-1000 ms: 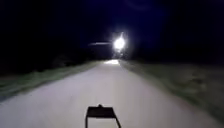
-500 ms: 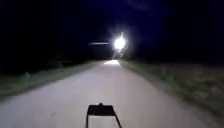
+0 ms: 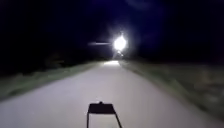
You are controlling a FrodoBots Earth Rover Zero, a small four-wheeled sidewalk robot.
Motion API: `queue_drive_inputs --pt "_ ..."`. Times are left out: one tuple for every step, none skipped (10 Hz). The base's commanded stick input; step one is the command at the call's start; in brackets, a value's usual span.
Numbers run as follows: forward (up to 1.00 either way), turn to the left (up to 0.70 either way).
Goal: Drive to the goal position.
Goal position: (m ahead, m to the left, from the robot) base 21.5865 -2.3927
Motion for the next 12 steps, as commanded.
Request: queue_drive_inputs --pt "1.0 0.0" --pt "1.0 0.0" --pt "1.0 0.0" --pt "1.0 0.0" --pt "1.0 0.0" --pt "1.0 0.0" --pt "1.0 0.0" --pt "1.0 0.0" --pt "1.0 0.0" --pt "1.0 0.0" --pt "1.0 0.0" --pt "1.0 0.0"
